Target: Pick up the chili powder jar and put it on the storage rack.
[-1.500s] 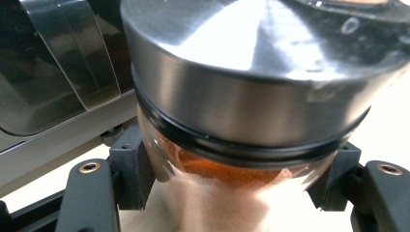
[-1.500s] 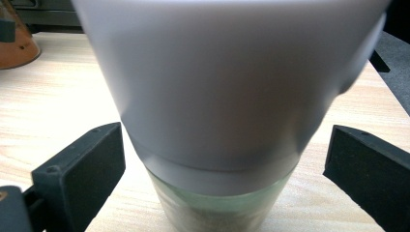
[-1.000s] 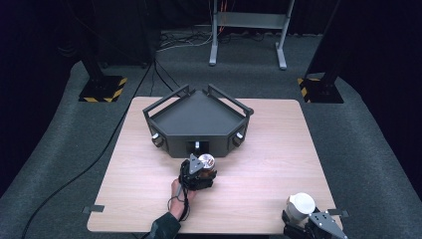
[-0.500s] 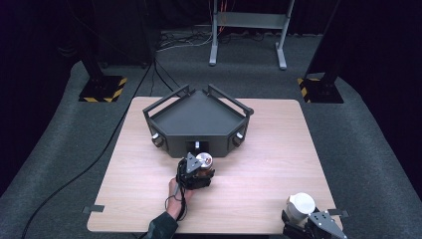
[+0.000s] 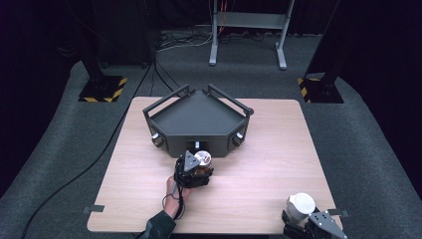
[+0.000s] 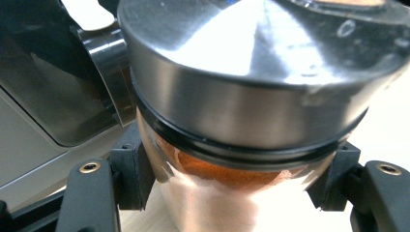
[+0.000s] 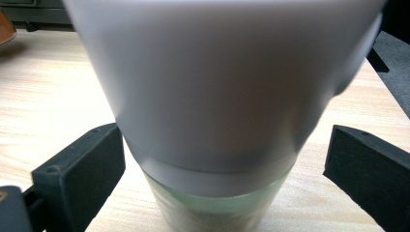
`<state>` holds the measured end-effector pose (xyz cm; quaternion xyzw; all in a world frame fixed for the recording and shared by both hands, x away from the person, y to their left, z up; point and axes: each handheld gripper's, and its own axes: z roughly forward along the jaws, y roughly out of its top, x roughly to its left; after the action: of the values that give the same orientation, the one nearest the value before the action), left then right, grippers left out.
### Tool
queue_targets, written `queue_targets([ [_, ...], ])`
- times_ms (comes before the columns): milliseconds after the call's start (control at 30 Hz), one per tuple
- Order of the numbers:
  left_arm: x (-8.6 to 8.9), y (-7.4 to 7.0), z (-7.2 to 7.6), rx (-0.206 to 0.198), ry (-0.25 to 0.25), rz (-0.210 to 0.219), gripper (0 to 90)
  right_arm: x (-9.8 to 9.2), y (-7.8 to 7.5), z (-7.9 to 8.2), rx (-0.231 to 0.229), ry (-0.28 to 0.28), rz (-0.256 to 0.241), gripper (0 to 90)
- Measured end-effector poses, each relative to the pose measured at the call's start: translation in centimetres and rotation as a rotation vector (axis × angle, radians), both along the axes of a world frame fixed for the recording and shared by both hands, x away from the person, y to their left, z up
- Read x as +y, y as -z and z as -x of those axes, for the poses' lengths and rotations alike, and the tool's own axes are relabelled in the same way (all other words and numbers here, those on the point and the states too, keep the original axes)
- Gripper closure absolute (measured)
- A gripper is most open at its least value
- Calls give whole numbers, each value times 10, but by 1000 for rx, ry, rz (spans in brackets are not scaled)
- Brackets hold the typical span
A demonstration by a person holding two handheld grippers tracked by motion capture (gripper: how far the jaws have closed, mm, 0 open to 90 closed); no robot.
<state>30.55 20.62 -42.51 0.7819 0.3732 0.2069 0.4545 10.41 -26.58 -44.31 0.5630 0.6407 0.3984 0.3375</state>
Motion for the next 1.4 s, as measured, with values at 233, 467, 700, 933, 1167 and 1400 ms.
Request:
queue_targets([
  [233,3,-6,-1,-1,9,-4,316,1,0,-1,4,-1,1,0],
  [467,5,-11,-3,-5,19,-8,317,2,1,-3,9,-2,6,0],
  [700,6,-16,-4,-7,23,-14,317,2,1,-4,7,-4,8,0],
  [933,9,-20,-5,-8,25,-16,317,2,1,-4,6,-3,9,0],
  [1167,13,-24,-7,-11,24,-9,317,2,0,-5,7,-3,8,0],
  [1400,18,-29,-8,-10,21,-8,317,2,0,-4,7,-4,9,0],
])
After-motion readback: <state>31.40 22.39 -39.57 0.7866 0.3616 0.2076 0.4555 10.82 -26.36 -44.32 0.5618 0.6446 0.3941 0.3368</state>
